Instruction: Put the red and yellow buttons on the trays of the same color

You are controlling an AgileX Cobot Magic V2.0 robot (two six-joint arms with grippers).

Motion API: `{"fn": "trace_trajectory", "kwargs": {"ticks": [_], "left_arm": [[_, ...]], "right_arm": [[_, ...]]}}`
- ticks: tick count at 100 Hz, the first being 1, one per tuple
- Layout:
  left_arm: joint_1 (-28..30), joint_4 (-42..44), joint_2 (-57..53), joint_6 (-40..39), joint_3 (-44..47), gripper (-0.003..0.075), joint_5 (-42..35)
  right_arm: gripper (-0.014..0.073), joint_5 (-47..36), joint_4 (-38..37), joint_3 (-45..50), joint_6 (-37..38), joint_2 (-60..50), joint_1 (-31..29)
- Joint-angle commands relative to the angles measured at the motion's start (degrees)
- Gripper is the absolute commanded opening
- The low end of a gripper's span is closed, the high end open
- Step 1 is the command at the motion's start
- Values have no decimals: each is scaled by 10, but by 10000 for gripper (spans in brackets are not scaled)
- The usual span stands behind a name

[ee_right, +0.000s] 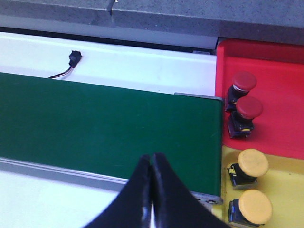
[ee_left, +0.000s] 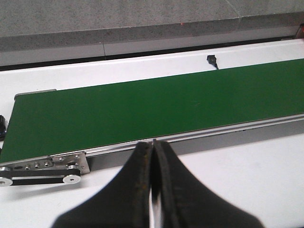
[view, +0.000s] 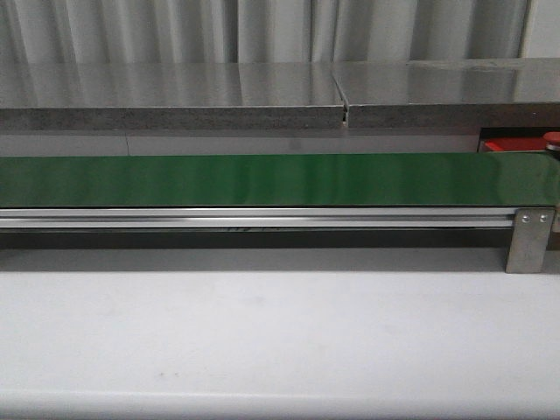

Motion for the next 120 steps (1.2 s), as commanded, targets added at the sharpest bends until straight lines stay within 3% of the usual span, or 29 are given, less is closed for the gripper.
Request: {"fn": "trace_trajectory", "kwargs": {"ticks": [1,43,62,72,120], "left_arm": [[-4,-11,1,-2,-16,-20,-38],[-4,-11,1,-2,-16,-20,-46],[1,-11,10,-3,-16,-20,-62],[19,-11,32,-55,-32,-20,-77],[151,4,227,-55,-146,-20,-80]], "right_arm": [[-118,-29,2,4,-2,-43,5],[-118,-48,2,126,-2,-209,11],[-118,-42,2,143,-2,-225,11],[-118,-39,2,143,-2,-225,11],[-118,-39,2,143,-2,-225,11]]}}
